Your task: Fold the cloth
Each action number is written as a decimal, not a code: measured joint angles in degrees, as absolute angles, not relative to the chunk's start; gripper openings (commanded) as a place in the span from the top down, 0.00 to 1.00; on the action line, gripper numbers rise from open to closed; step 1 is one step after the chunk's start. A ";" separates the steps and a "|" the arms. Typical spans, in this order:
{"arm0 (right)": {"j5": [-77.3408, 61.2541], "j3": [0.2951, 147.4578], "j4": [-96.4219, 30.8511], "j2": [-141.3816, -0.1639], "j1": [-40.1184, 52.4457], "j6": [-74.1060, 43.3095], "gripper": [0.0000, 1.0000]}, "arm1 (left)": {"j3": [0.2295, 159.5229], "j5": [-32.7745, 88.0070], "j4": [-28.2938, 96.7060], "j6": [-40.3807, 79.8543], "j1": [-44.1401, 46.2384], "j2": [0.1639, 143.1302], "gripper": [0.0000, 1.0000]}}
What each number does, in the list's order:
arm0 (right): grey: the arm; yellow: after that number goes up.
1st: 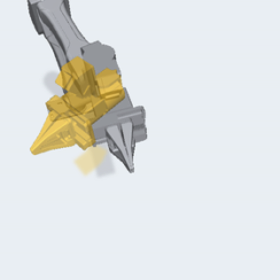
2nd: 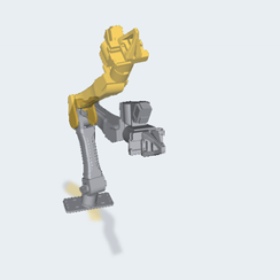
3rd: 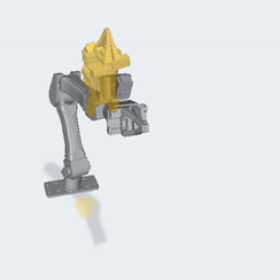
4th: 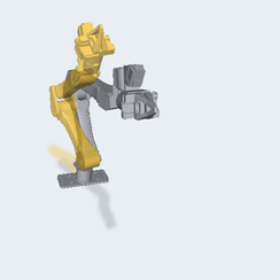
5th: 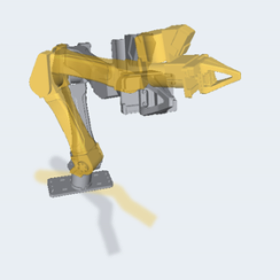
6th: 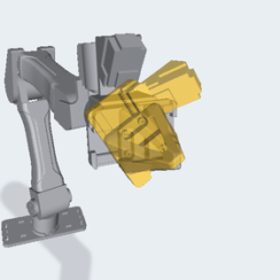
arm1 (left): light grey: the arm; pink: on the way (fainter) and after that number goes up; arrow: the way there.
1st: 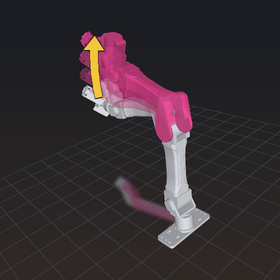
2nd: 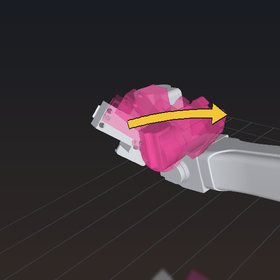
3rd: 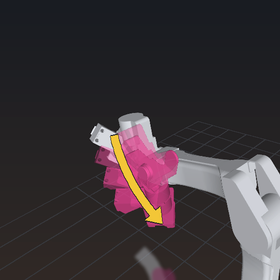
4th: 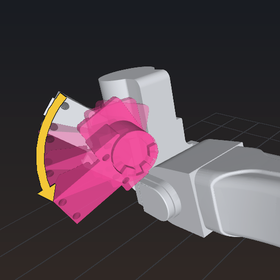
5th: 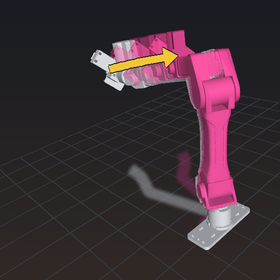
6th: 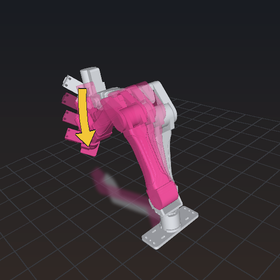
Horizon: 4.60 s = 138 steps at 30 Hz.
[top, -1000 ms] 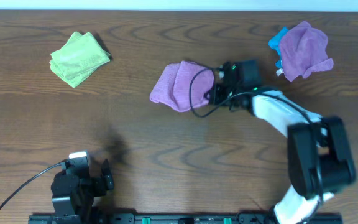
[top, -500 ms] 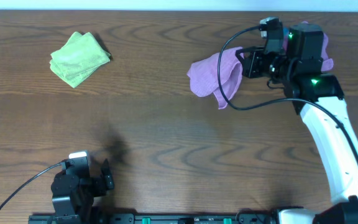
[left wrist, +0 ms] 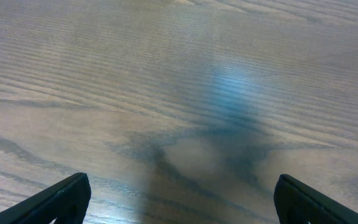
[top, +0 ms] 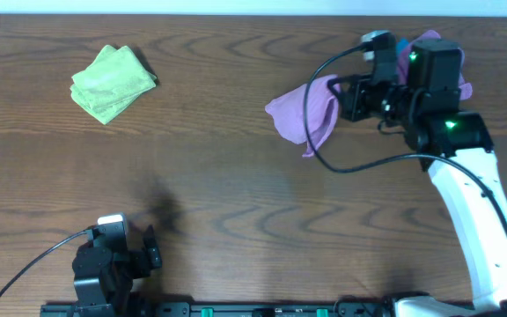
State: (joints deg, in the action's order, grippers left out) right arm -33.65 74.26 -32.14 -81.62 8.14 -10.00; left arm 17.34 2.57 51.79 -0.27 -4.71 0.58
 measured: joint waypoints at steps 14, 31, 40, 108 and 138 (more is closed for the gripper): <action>-31.22 81.43 -54.28 -65.06 16.49 -9.76 0.99 | 17.34 2.57 51.79 -0.27 -4.71 0.58 0.05; -15.99 85.71 -44.36 -83.20 16.47 -4.64 0.87 | 17.34 2.57 51.79 -0.27 -4.71 0.58 0.05; 2.72 84.66 -17.02 -104.88 9.23 -1.78 0.27 | 17.39 2.57 51.86 -0.30 -4.71 0.58 0.05; -10.48 84.68 -30.41 -121.36 16.97 5.58 0.99 | 17.39 2.57 51.86 -0.30 -4.71 0.58 0.05; 14.26 88.44 -39.46 -110.87 3.29 1.30 0.49 | 17.39 2.57 51.86 -0.27 -4.71 0.58 0.05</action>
